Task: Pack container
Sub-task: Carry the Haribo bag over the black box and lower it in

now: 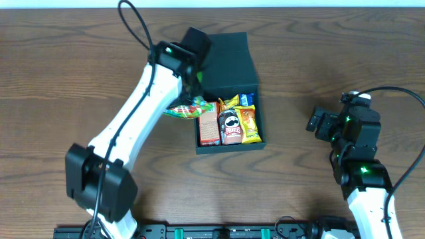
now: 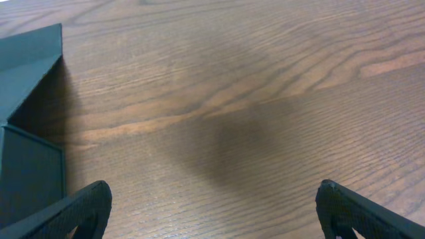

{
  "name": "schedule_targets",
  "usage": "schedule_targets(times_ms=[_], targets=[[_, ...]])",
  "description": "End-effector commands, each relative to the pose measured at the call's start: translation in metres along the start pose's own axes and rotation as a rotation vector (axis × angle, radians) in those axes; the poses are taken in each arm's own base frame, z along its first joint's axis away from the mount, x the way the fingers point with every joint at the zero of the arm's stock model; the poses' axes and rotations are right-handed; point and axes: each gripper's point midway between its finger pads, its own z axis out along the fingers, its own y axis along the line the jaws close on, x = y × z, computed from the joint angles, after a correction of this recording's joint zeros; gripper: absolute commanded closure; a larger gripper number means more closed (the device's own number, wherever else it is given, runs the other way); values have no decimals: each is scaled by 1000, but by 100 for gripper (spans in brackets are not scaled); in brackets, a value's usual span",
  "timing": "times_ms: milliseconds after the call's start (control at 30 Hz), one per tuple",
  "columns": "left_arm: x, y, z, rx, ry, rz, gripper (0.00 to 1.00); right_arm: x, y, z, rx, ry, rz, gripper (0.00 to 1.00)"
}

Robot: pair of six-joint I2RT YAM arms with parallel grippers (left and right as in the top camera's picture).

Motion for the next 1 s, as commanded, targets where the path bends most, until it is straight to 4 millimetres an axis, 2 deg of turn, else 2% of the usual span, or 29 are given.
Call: schedule_targets(times_ms=[0,200,400,567,733,833,967], targets=[[12,-11,-19,27,-38,131,94,3,-5,1,20,5,-7,1],[40,-41,-27,68,-57,328,94,3,-5,1,20,5,-7,1],[48,-56,-24,82,-69,363,94,3,-5,1,20,5,-7,1],[50,-57,-13,62,-51,322,94,3,-5,1,20,5,-7,1],[47,-68,-1,90,-68,295,94,3,-5,1,20,5,-7,1],[49,-72,12,102,-70,270,94,3,-5,1,20,5,-7,1],[58,-65,36,61,-35,208,94,3,-5,1,20,5,-7,1]])
